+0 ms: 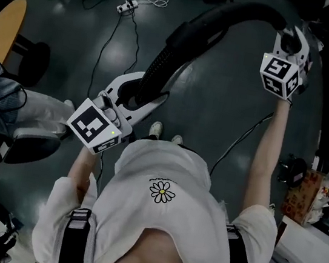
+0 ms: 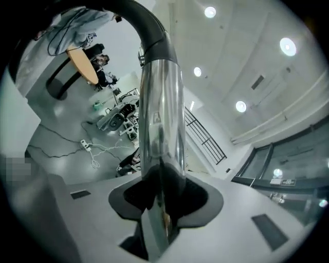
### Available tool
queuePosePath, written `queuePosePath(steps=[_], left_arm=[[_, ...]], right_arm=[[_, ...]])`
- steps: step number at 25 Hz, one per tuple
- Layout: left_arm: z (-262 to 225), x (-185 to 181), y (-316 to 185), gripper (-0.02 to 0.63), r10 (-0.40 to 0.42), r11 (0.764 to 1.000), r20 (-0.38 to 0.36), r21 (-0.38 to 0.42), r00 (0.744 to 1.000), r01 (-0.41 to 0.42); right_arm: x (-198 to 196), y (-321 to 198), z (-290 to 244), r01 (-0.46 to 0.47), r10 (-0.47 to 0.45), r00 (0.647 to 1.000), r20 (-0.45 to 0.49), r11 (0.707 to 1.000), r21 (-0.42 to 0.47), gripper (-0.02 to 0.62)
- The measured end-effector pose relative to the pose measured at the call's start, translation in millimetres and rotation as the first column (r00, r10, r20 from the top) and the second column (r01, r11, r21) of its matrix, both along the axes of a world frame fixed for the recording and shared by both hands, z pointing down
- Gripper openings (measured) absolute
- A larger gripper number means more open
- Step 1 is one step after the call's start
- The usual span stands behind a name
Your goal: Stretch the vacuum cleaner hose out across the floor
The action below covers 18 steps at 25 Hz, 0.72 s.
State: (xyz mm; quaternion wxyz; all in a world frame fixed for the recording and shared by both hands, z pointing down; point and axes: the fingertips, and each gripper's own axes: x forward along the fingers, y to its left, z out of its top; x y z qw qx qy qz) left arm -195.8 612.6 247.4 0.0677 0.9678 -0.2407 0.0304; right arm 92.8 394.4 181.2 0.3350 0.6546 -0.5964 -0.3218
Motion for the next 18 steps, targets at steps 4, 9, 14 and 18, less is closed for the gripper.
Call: queuePosePath(steps=[4,9,14,18], left_arm=[[36,22,14,0.154,0.108,0.988,0.097,-0.117,0.989,-0.096],[41,48,26,0.166,0.168,0.960,-0.071,-0.216,0.983,-0.180],[-3,54,31,0.167,0.181,0.969,-0.240,-0.125,0.954,-0.215],[-66,-35,20,0.164,0.055,0.981,-0.762,-0.079,0.645,-0.178]], right_arm=[[27,18,-27,-0.027,0.034,0.994,-0.104,0.997,0.067,0.152],[47,15,-38,-0.016,0.027,0.984,-0.179,0.998,0.067,0.152],[74,5,-32,-0.007,0.009,0.997,-0.070,0.999,0.033,0.152],[105,-8,-26,-0.077,0.077,0.997,0.015,0.996,0.033,0.150]])
